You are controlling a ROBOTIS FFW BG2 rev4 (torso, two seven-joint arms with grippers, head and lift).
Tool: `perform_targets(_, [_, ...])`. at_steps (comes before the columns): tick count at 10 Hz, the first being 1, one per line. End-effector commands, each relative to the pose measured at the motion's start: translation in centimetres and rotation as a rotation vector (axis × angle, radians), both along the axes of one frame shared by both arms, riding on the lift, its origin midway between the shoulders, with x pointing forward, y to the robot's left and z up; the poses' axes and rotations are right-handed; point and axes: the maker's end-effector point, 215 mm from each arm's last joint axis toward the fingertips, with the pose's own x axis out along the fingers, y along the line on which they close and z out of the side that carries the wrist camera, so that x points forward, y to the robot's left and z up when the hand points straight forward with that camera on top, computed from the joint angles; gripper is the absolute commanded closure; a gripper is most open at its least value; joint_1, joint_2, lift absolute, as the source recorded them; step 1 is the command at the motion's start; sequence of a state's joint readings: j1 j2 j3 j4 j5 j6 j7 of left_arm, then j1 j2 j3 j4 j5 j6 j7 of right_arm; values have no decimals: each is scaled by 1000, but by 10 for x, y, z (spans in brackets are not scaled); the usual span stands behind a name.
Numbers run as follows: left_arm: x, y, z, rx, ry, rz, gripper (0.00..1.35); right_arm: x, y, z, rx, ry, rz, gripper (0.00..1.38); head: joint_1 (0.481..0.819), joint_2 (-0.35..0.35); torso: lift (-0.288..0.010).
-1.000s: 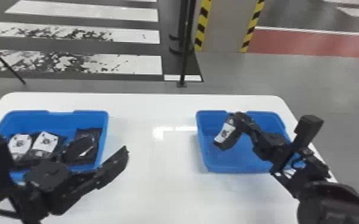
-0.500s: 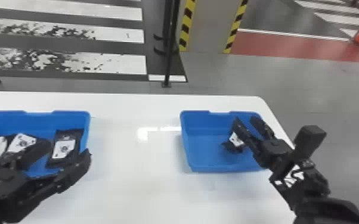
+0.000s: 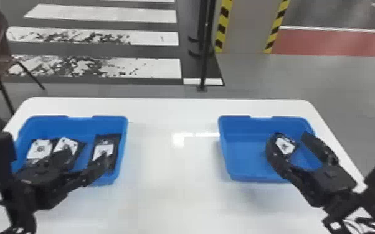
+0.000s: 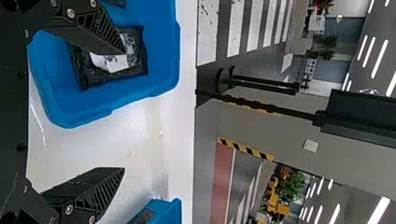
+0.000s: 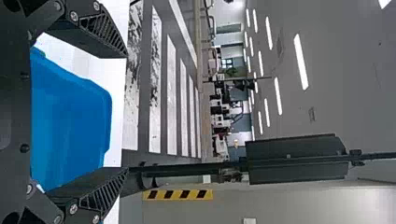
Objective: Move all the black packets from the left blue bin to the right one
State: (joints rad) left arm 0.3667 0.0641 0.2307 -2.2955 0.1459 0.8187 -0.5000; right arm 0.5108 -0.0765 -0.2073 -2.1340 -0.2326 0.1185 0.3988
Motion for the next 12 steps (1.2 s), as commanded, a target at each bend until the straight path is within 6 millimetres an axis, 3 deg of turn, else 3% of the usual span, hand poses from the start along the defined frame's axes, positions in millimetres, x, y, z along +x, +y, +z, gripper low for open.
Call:
perform_targets(1, [20, 21, -20, 18, 37, 37, 157, -16, 6, 6, 9, -14, -1, 162, 695, -29, -140])
perform_targets(3, [48, 40, -38, 54, 73, 66, 157, -31, 22, 6, 46, -3, 22, 165, 695, 9, -140])
perform_targets(5, [76, 39, -57, 53, 117, 63, 157, -38, 38, -2, 81, 19, 46, 165, 695, 55, -140])
perform_targets(8, [93, 33, -97, 46, 245, 73, 157, -40, 42, -8, 97, 35, 57, 170, 695, 67, -140])
perform_targets(12, [102, 18, -122, 36, 325, 55, 162, -37, 44, -10, 111, 38, 62, 170, 695, 58, -140])
